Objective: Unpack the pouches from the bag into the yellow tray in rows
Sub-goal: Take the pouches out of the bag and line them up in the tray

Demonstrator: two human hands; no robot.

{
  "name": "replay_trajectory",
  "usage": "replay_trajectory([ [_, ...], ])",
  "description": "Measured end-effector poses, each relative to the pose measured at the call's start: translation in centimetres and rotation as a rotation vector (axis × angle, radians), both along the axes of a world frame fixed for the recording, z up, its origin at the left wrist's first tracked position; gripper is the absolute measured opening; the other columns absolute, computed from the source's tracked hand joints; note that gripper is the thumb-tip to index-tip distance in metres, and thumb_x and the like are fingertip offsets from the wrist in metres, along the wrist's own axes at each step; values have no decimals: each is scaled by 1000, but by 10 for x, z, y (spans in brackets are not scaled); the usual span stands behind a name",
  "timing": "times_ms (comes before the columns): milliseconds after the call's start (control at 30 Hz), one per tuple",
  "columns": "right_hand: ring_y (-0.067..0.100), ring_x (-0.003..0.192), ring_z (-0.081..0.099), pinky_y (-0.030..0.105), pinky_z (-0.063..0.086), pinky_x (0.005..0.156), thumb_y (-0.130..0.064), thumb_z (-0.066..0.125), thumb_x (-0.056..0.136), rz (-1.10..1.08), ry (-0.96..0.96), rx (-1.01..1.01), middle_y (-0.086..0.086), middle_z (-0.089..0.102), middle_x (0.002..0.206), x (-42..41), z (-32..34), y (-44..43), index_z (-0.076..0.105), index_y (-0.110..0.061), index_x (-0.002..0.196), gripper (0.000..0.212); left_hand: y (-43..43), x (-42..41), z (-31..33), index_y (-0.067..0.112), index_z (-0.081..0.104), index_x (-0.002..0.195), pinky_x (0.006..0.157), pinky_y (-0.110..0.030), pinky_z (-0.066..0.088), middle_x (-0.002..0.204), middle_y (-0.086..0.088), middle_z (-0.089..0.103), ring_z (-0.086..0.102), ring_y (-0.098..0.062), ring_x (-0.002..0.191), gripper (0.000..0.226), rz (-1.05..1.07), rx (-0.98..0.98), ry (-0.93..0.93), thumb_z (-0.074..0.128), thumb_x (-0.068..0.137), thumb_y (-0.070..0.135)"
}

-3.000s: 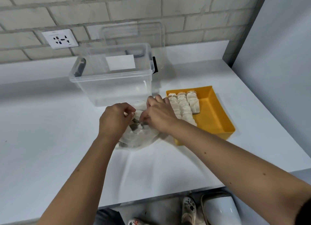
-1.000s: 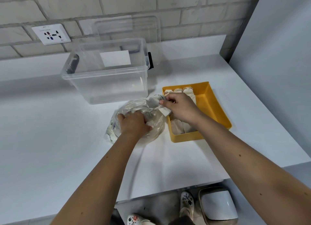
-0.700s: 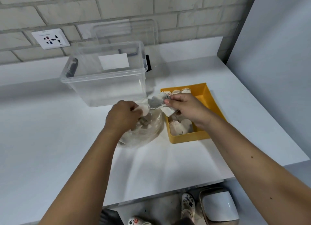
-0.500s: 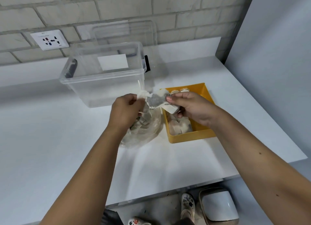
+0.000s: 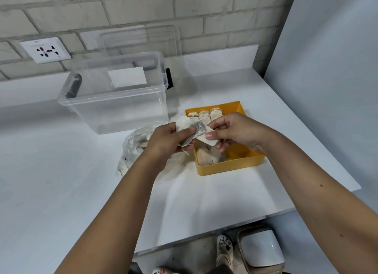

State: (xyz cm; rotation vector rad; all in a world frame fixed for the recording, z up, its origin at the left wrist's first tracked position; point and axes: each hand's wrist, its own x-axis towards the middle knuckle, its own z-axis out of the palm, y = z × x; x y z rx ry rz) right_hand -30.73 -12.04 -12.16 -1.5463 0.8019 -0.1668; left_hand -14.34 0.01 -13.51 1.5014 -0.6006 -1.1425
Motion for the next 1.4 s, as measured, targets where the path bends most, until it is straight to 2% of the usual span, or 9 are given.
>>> replay_trajectory([
  [167, 17, 70, 72, 24, 60, 64, -16, 67, 90, -80, 0, -38, 11, 75, 93, -8, -5, -6, 70, -11, 103, 15, -3, 3, -5, 0, 68, 103, 68, -28, 62, 80, -7, 74, 72, -16, 73, 16, 57, -12, 58, 68, 91, 11],
  [300, 8, 88, 66, 19, 54, 72, -22, 68, 90, -177, 56, -166, -2, 73, 100, -13, -13, -16, 73, -14, 101, 14, -5, 3, -5, -1, 67, 108, 68, -29, 62, 86, -10, 73, 73, -17, 75, 22, 74, -8, 61, 69, 92, 13],
  [467, 18, 94, 65, 36, 54, 91, -20, 72, 86, -374, 184, -361, 2, 70, 101, -10, -37, -35, 71, -15, 100, 15, -7, 2, -4, 1, 67, 108, 58, -23, 58, 91, -13, 73, 73, -17, 72, 21, 86, -4, 63, 68, 92, 15],
  [567, 25, 92, 68, 40, 54, 91, -19, 73, 85, -387, 257, -464, 8, 72, 97, -2, -48, -42, 71, -12, 96, 13, -8, 1, -6, 1, 67, 109, 66, -28, 62, 89, -11, 74, 73, -18, 76, 22, 88, -5, 69, 69, 92, 15],
  [700, 27, 102, 63, 26, 44, 82, -19, 66, 91, -370, 350, -599, 10, 69, 109, 7, -56, -47, 70, -6, 106, 20, -8, 0, -7, -1, 66, 110, 67, -29, 62, 88, -10, 74, 73, -18, 77, 24, 88, -6, 65, 68, 92, 15],
  [867, 34, 98, 61, 32, 44, 76, -17, 56, 96, -360, 446, -615, 17, 68, 103, 9, -61, -51, 67, -1, 93, 20, -8, 1, -7, -2, 65, 111, 63, -28, 60, 91, -11, 74, 74, -19, 78, 26, 89, -3, 67, 69, 92, 15],
  [1133, 33, 107, 58, 30, 40, 76, -21, 47, 101, -284, 550, -677, 17, 62, 119, 8, -63, -52, 58, -2, 118, 27, -10, 1, -8, 0, 66, 111, 65, -28, 61, 91, -11, 74, 73, -18, 77, 24, 85, -2, 64, 68, 92, 16],
  [1300, 27, 86, 55, 29, 36, 67, -21, 50, 99, -266, 550, -689, 15, 64, 103, 18, -66, -52, 60, -6, 98, 18, -11, -3, -9, 3, 68, 109, 69, -31, 62, 87, -7, 75, 72, -18, 78, 23, 76, 5, 57, 70, 91, 17],
  [1400, 24, 78, 52, 26, 31, 52, -18, 53, 97, -282, 569, -722, 13, 61, 90, 21, -69, -51, 54, -10, 78, 20, -10, -2, -10, 5, 69, 105, 68, -30, 61, 90, -7, 74, 71, -17, 79, 21, 87, 17, 41, 71, 90, 19],
])
